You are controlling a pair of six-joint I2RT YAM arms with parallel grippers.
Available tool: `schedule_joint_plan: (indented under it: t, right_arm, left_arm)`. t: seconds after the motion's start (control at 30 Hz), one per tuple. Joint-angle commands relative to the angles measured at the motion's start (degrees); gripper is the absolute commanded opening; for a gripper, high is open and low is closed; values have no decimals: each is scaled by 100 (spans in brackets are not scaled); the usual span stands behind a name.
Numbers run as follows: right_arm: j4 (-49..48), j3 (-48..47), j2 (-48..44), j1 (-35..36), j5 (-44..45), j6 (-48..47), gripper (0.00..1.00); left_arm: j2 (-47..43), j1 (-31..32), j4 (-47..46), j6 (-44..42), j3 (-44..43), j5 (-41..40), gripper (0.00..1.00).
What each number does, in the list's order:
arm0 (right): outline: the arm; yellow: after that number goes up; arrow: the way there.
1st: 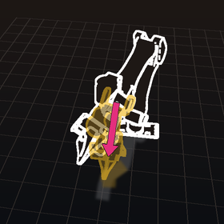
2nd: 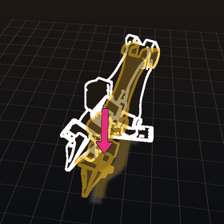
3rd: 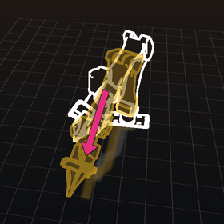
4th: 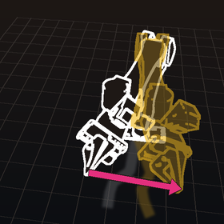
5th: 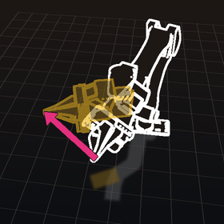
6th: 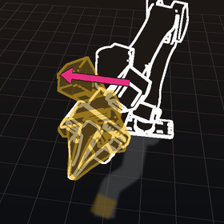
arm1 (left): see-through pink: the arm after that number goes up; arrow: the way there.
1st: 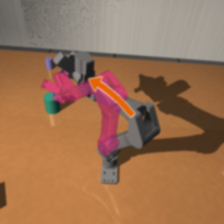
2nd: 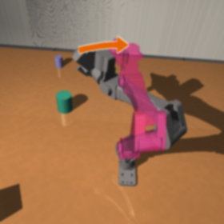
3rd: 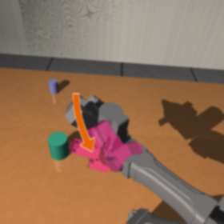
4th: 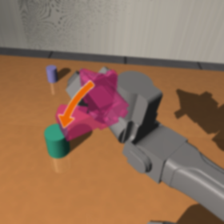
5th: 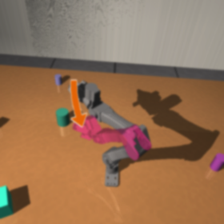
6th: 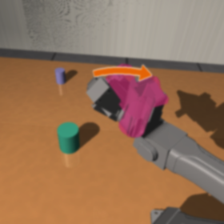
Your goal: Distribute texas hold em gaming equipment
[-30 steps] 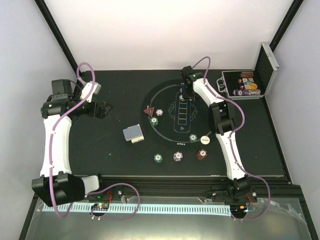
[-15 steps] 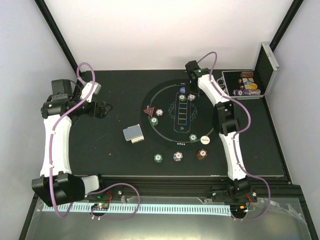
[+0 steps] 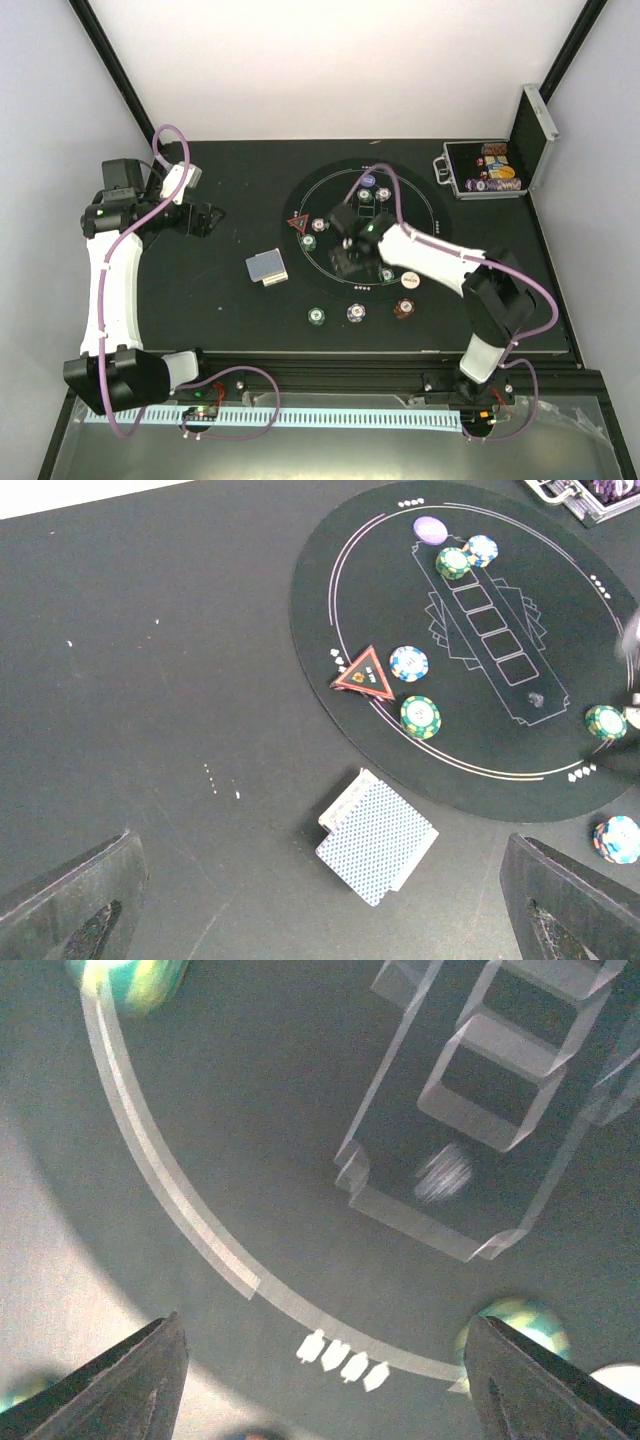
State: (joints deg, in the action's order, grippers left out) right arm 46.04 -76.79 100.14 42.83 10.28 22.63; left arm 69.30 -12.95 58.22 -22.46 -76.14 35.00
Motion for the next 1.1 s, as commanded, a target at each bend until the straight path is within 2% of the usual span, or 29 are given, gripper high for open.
schedule_joint_plan:
  t: [0.0,0.17,0.43,0.7,1.07]
  right_arm:
    - [-384,1084,-586,875,-61,821,80]
    - [-410,1711,-735,1529,-49,1426,84]
    - [-750,2301,-741,1615,-335,1539,84]
    - [-834,2260,-446,1615,-336,1456,68]
    - [-859,2255,-371,1615,-319,1422,53]
  left_arm:
    - [-168,-34,-52,23,-61,200,99]
    - [-231,-34,-83,29,3,182,99]
    - [-258,-33,-52,39,-66,202,99]
    - [-259,-34,-47,57,-107,208,99]
    - [-232,-34,-56,75,-129,233,99]
